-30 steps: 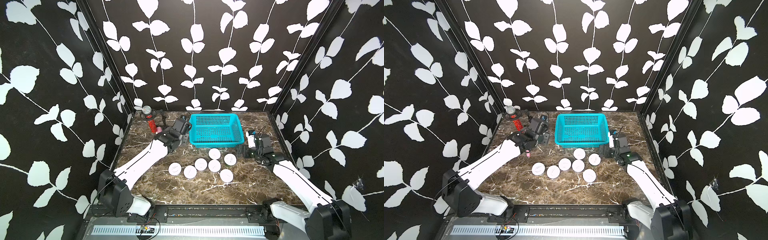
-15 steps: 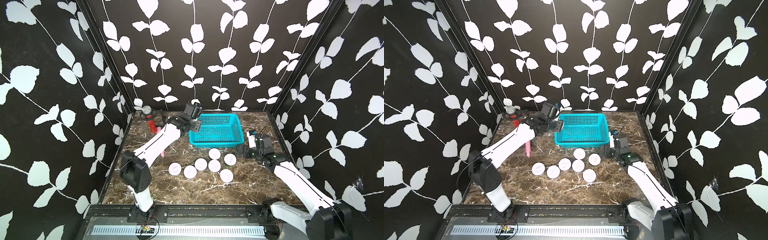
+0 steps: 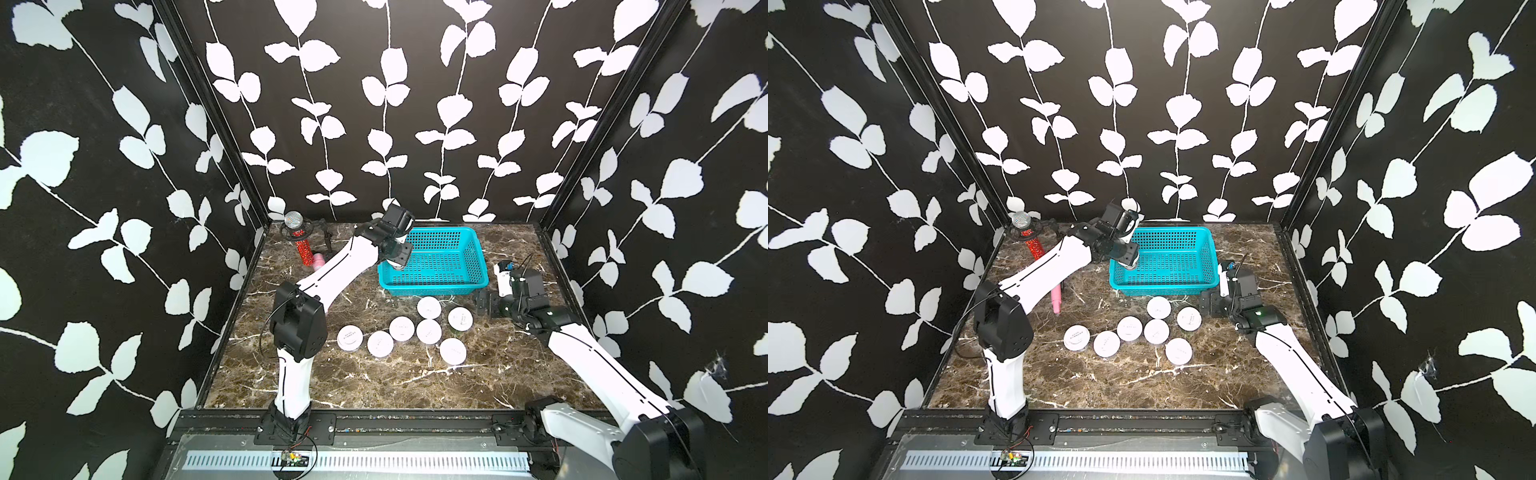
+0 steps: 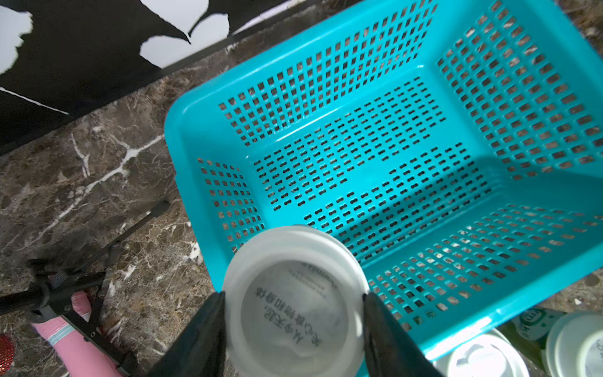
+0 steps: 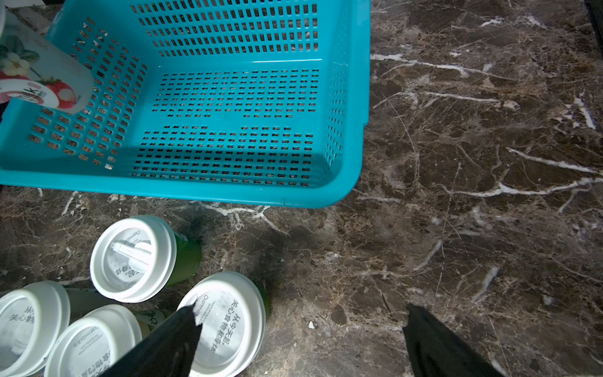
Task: Put the yogurt in the basket
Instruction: Place the yogurt in the basket.
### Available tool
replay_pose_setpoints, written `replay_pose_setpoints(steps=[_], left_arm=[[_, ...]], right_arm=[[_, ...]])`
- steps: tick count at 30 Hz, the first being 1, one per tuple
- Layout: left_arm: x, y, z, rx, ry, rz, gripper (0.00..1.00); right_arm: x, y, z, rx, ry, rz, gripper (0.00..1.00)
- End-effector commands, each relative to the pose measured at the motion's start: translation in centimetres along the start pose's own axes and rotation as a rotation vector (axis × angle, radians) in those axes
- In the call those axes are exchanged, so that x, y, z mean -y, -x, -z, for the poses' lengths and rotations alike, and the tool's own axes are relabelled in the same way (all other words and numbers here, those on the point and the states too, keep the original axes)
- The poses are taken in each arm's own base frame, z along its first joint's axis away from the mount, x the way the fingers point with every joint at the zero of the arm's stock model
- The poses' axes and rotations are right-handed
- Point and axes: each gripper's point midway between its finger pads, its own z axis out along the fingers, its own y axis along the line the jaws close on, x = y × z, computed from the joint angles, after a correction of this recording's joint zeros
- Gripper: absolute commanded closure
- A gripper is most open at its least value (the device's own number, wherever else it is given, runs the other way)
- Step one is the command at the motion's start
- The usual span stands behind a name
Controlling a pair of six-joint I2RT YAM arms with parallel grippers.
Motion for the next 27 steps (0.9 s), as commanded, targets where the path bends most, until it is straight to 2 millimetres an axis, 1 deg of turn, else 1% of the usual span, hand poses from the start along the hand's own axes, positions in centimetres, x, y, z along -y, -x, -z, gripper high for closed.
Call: replay_pose_setpoints(steps=[1,12,27], left_arm=[[0.6,-0.6,-0.2,-0.045,-0.021,-0.030,0.44],[1.0,-2.2,-3.1,-0.120,-0.024,-0.048,0.44],[2.0,-4.9,-5.1,-0.189,-0.073,-0.035,0.42]], right_arm=[[-0.4,0.2,0.4,0.022,0.014,0.008,0.01],[-0.5,0.0,0.3,0.013,0.021,0.009,0.01],[-0.4,-0.5,0.2,-0.002,0.019,0.012,0.01]])
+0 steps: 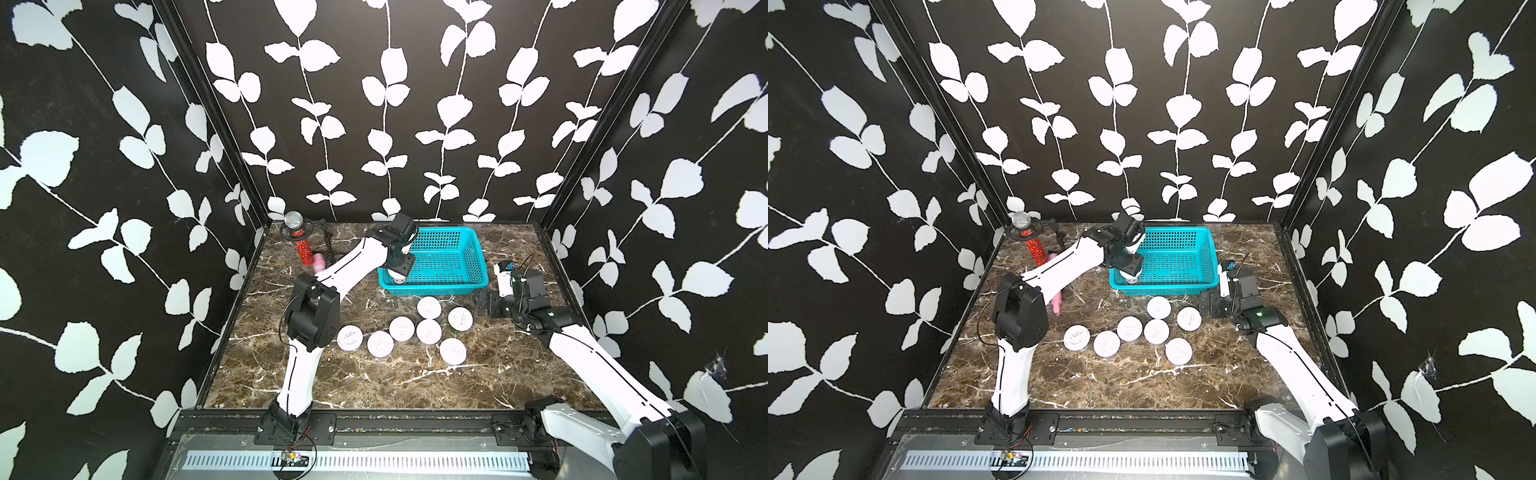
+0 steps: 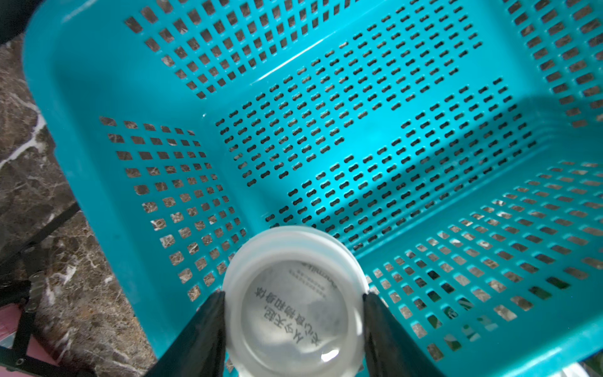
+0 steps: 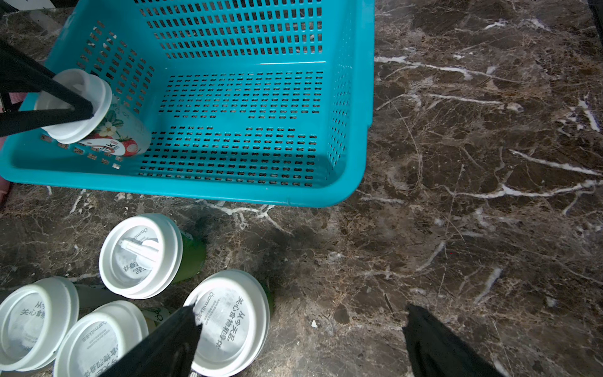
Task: Put the yogurt in the basket
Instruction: Place the yogurt in the basket.
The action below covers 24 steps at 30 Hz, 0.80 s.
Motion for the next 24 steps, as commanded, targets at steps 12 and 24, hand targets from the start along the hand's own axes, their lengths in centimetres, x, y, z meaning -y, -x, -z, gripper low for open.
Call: replay_pose_setpoints(steps=[12,24], left_arm=[[1.0,-2.7,-1.7,-0.074,-0.039,-0.005,0.38],[1.1,-1.5,0.4,-0.025,-0.054,-0.025,0.21]], right_arm=[[-0.1,-0.6,0.0,-0.007,0.005,0.011,0.01],[-0.7,-0.7,-0.2,-0.028,0.039,0.014,0.01]])
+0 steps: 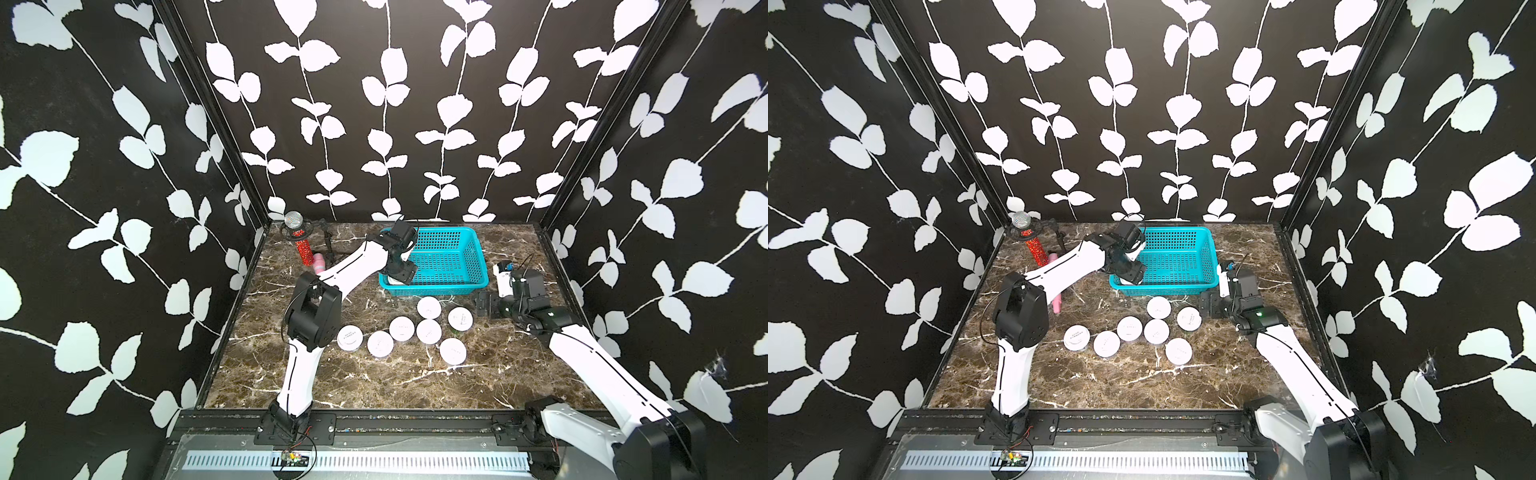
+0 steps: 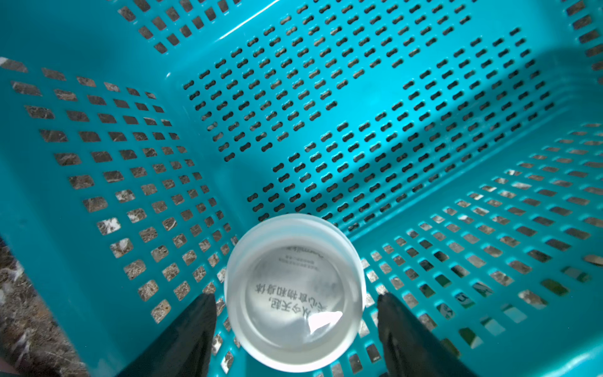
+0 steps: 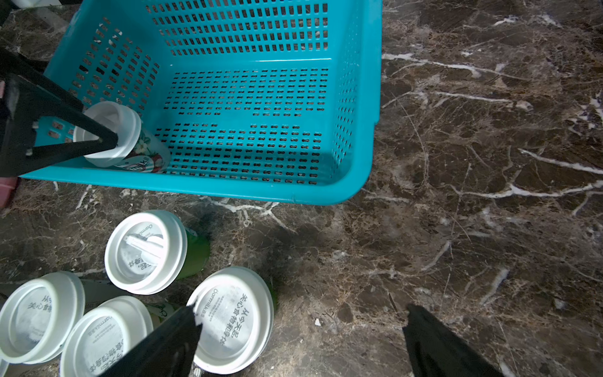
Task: Put the yogurt in the basket
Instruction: Place the yogurt in the basket, then pick up the yogurt from the center of the board.
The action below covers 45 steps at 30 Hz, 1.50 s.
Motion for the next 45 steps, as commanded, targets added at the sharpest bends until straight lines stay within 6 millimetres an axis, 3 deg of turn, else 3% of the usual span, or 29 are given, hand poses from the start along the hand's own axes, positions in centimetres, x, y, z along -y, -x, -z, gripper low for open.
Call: replay_pose_setpoints(steps=[1,9,17,30,37,45], left_arm=[[0.5,0.8,2.4,0.051,-0.016,-0.019,0.21],[0.0,2.6,8.9,0.273,-0.029,0.056,0.20],[-2.4,0.1,12.9,0.411,-0.064,0.217,0.20],[-6.6,-7.3,14.0,0.388,0.030,0.325,0.20],[-7.7,-9.0,14.4,0.380,0.092,0.309,0.19],[-8.2,-9.9,14.8,0.378,0.126,0.293,0.18]], right_arm=[[-0.5,-0.5,-0.2,-0.023,0.028,0.015,0.01],[-2.3,0.0,0.0,-0.035,0.092,0.056,0.01],[-5.3,0.1,-0.3,-0.081,0.130,0.161,0.01],[-12.0,-0.1,-2.2,-0.205,0.146,0.311,0.12],[-14.7,-0.8,-3.4,-0.258,0.136,0.349,0.21],[-15.0,-0.7,-5.0,-0.289,0.073,0.322,0.19]])
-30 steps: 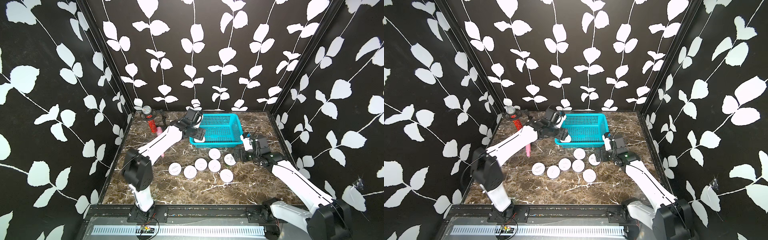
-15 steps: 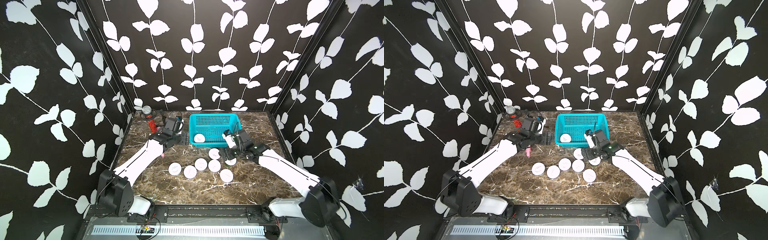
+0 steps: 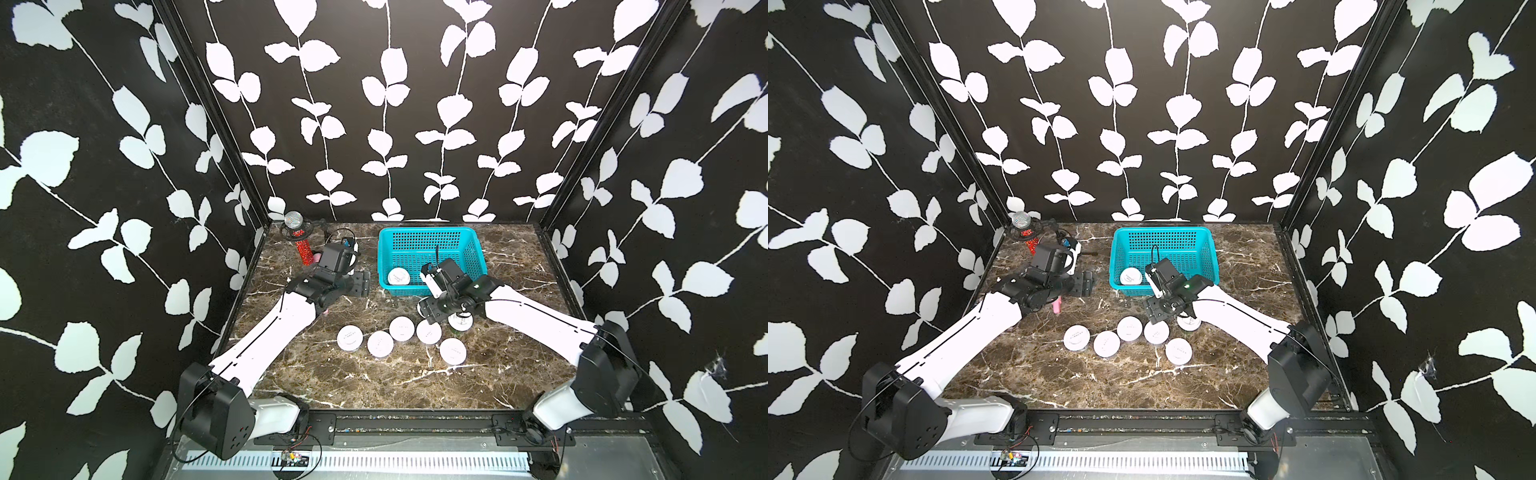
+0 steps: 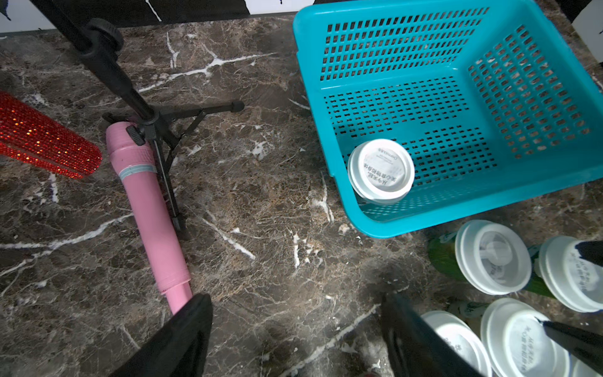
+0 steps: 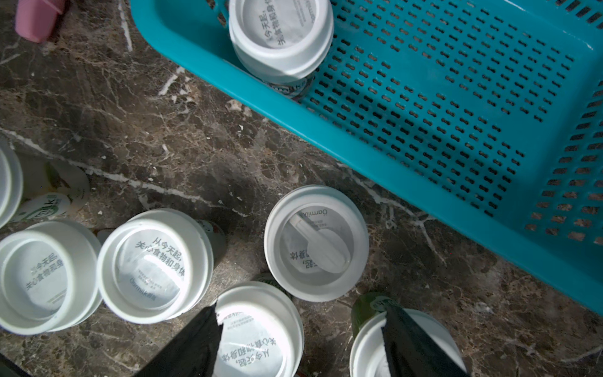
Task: Put the yogurt in the basket
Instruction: Pick up the yogurt from the center of the board.
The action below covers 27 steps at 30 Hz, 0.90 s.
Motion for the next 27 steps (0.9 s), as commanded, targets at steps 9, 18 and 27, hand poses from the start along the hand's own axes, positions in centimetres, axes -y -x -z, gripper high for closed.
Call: replay_pose_setpoints(steps=[9,18,27], left_arm=[[-0.9,-0.5,0.9,0.010,0.029,-0.015,0.18],[-0.9,-0.6,0.8,0.006,0.028,-0.016,0.18],[-0.9,-0.8,0.7,0.002,0.029,-0.017,0.18]], right_arm=[[0.3,1.9,-1.1,-0.009,-0.058,-0.064,0.18],[0.5,2.3,-2.0,-0.019,-0.077,-0.087,0.17],[0.7,2.7,-2.9,-0.025,-0.099,-0.106,0.18]])
